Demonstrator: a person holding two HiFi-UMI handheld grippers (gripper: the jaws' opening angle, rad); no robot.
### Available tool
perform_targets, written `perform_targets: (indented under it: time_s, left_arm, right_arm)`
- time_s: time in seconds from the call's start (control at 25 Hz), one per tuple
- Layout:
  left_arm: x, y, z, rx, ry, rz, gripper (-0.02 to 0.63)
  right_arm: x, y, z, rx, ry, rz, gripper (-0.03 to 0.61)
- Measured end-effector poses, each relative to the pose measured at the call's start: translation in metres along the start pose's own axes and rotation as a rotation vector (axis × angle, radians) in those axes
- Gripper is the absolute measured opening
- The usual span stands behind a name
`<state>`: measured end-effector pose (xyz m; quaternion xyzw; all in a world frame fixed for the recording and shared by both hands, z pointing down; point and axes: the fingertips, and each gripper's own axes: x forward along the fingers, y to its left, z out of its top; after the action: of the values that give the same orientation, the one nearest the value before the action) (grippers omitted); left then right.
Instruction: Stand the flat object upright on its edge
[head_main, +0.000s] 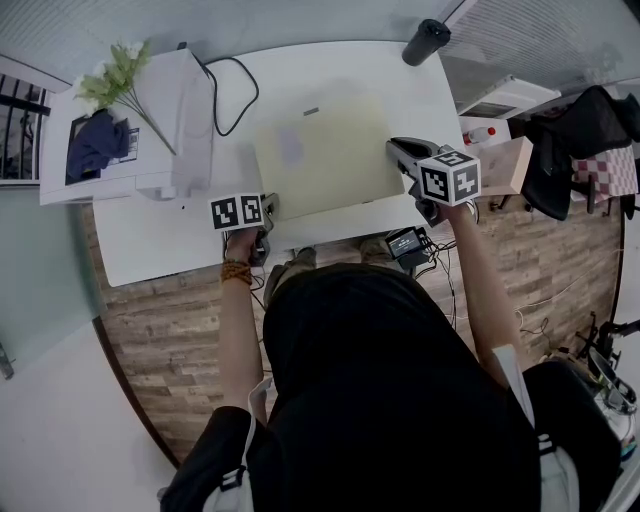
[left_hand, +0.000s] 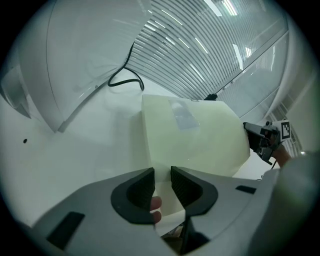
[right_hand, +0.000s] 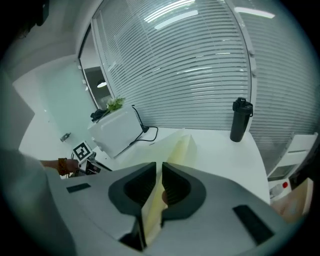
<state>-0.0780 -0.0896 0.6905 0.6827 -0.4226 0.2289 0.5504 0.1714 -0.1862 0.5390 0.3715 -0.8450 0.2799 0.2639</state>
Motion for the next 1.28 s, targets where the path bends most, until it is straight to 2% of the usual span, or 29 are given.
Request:
perform_targets:
  time_s: [0.08, 0.24, 0.84, 1.04, 1.28]
  left_arm:
    - [0.001, 0.000, 0.000, -0.005, -0.007, 0.002, 0.104]
    - [0.000, 0.000, 0.000, -0.013, -0.020, 0.006, 0.104]
    - [0.002, -0.002, -0.002, -0.032, -0.046, -0.008, 0.101]
    - [0.003, -0.004, -0.002, -0.030, -0.040, -0.011, 0.101]
    - [0.005, -0.007, -0.004, -0.039, -0.033, -0.028, 0.101]
  right_arm:
    - [0.000, 0.001, 0.001, -0.036, 0.017, -0.007, 0.031]
    - [-0.005, 0.008, 0.004, -0.029, 0.004, 0.020, 0.031]
    - [-0.013, 0.022, 0.015, -0.112, -0.015, 0.002, 0.031]
    - [-0.016, 0.023, 0.015, -0.161, 0.006, -0.015, 0.032]
    - [-0.023, 0.033, 0.024, -0.167, -0.020, -0.001, 0.032]
